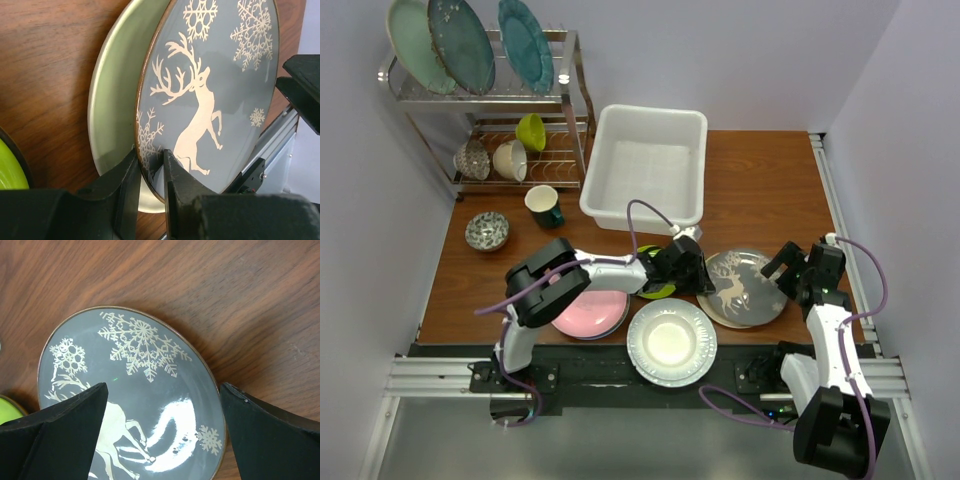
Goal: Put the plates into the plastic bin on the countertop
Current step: Pick up the plate at the center of the board.
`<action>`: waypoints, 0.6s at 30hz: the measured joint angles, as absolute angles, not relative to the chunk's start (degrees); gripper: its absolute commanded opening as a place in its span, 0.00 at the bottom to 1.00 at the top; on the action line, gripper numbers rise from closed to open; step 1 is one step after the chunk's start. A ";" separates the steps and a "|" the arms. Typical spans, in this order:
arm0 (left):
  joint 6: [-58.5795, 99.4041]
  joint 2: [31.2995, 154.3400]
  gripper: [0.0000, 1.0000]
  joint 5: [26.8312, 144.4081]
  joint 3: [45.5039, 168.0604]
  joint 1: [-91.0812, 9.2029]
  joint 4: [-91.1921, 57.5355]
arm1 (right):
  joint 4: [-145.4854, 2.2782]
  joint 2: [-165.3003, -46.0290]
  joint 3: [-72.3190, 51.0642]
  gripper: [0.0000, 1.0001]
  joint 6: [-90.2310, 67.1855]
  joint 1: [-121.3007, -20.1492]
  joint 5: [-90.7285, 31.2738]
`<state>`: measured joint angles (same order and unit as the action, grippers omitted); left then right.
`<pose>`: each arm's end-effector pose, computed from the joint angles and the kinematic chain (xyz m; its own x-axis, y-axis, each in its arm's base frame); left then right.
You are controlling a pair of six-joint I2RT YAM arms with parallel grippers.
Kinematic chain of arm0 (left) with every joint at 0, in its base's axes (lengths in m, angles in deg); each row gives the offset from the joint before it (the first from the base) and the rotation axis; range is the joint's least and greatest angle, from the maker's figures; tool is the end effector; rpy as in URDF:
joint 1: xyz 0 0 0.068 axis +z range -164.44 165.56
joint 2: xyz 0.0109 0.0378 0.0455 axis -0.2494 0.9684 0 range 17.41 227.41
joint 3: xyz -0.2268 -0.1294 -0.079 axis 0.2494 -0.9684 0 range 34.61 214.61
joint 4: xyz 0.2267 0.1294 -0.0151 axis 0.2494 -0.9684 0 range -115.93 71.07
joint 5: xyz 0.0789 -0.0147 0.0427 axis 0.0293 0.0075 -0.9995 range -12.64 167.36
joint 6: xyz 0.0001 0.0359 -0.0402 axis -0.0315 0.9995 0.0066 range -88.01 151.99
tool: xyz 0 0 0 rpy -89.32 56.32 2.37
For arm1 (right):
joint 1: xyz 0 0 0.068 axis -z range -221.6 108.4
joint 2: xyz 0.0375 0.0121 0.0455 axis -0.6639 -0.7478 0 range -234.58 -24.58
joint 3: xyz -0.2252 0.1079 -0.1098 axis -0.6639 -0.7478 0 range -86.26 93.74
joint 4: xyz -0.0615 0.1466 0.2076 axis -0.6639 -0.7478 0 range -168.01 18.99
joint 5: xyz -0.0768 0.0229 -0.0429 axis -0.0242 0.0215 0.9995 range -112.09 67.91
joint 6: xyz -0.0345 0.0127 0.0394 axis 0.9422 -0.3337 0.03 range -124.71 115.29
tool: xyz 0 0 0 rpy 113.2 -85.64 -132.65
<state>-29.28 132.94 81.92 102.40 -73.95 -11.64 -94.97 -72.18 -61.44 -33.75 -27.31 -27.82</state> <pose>0.2138 -0.3688 0.1398 -0.9384 -0.1291 -0.3206 0.1390 0.7082 -0.6921 0.1619 -0.0376 0.1893 -0.5299 0.6334 -0.5638 0.4992 0.7705 0.3964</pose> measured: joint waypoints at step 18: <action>-22.03 129.88 0.38 71.34 106.14 -79.04 -18.27 | -94.12 -72.35 -62.21 0.85 -31.60 -26.96 -28.17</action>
